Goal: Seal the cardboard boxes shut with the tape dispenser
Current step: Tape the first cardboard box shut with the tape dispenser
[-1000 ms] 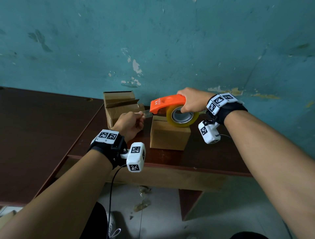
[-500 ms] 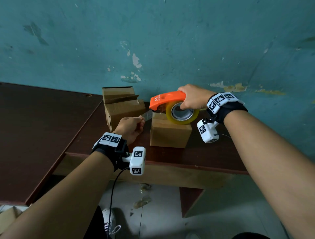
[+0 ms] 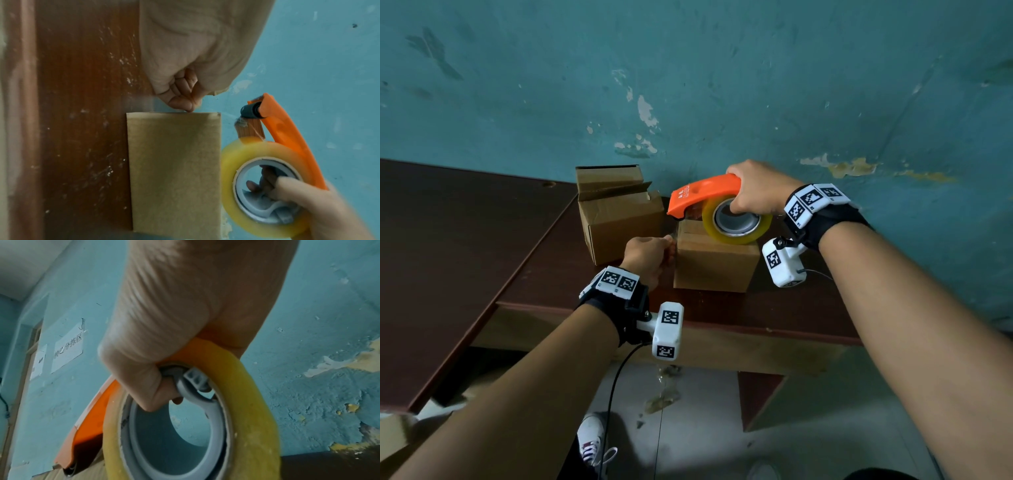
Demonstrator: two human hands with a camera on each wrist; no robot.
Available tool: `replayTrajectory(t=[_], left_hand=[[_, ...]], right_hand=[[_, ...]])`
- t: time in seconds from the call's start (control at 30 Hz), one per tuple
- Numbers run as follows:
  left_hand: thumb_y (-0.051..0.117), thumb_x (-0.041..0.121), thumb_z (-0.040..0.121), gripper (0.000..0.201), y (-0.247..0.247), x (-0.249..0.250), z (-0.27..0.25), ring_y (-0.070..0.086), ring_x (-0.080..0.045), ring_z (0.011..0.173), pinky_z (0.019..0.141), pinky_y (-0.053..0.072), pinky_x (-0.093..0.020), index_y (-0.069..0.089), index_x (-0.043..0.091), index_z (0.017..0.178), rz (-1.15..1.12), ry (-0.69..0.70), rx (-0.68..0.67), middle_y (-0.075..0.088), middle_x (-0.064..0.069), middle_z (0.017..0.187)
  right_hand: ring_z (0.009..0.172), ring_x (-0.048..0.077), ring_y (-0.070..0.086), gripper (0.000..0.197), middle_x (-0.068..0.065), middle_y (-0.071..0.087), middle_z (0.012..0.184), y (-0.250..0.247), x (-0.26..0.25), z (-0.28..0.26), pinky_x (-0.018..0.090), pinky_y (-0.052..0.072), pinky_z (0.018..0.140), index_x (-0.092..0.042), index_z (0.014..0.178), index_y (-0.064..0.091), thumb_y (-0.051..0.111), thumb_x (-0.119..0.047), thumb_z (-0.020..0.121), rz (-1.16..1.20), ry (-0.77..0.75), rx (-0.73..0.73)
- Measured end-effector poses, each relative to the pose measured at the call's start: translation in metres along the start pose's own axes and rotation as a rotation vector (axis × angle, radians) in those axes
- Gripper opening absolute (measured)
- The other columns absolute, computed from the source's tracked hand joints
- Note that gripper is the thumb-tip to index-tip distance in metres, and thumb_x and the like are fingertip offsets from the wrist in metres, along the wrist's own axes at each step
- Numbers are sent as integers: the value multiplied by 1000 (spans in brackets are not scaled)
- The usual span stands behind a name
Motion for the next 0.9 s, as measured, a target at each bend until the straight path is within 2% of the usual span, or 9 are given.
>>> replayTrajectory(t=[0.1,0.23,0.47,0.6,0.67,0.73,0.77,0.83,0.9], left_hand=[[69,27,103,20,-2,-2,6,64,-19,70,70,56,-35,77,10,96,138,69,95,71,-7,81],[73,38,97,20,-1,0,3,75,-29,88,86,65,-49,79,22,86,275,181,179,77,-8,88],[71,39,99,21,0,6,-3,75,-27,87,91,63,-46,81,21,92,337,213,234,76,-6,84],[72,38,99,24,0,3,-3,72,-22,73,85,66,-45,73,26,78,297,185,265,74,-6,76],[78,37,95,22,-1,4,-4,72,-20,66,69,67,-42,71,16,95,254,157,293,74,-9,84],[82,38,91,43,-4,5,-1,71,-15,54,47,58,-28,66,5,114,243,128,313,75,-12,91],[83,38,91,46,-4,7,-1,70,-13,49,43,53,-23,67,4,117,255,112,303,76,-13,91],[83,39,90,51,-5,7,2,71,-13,49,42,53,-23,64,4,122,256,93,299,75,-13,96],[84,38,90,59,-6,1,1,76,-18,63,49,60,-28,52,7,128,192,23,286,69,-13,107]], right_hand=[[65,23,51,25,9,57,81,1,-3,0,33,38,59,-3,100,62,76,-12,81,-19,-8,16],[68,26,53,25,9,58,81,2,-4,2,32,37,57,-4,96,61,76,-12,79,-32,-10,26],[65,24,50,25,10,57,80,3,-4,3,32,36,57,-2,96,61,75,-10,77,-25,2,36],[65,24,49,21,10,55,79,2,-6,2,32,35,56,-7,91,57,74,-9,79,-25,-2,30],[65,24,49,21,10,55,79,2,-6,1,32,35,57,-6,93,58,74,-9,79,-21,-2,32],[65,24,49,21,10,56,79,2,-6,1,32,35,57,-5,95,59,74,-9,80,-18,-2,34],[65,24,49,21,9,56,79,2,-6,1,32,35,56,-5,94,59,74,-9,80,-21,-3,33],[66,24,49,20,9,55,78,2,-6,1,32,35,56,-8,90,57,74,-9,80,-21,-5,35],[65,23,49,21,8,54,78,3,-6,1,31,35,56,-10,89,55,74,-9,80,-20,-6,33]])
Point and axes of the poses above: each hand's wrist, its own z-axis towards the middle knuckle, its own y-axis out of the palm, x = y × z, the point moved 5 cm from there along z, towards the middle knuckle
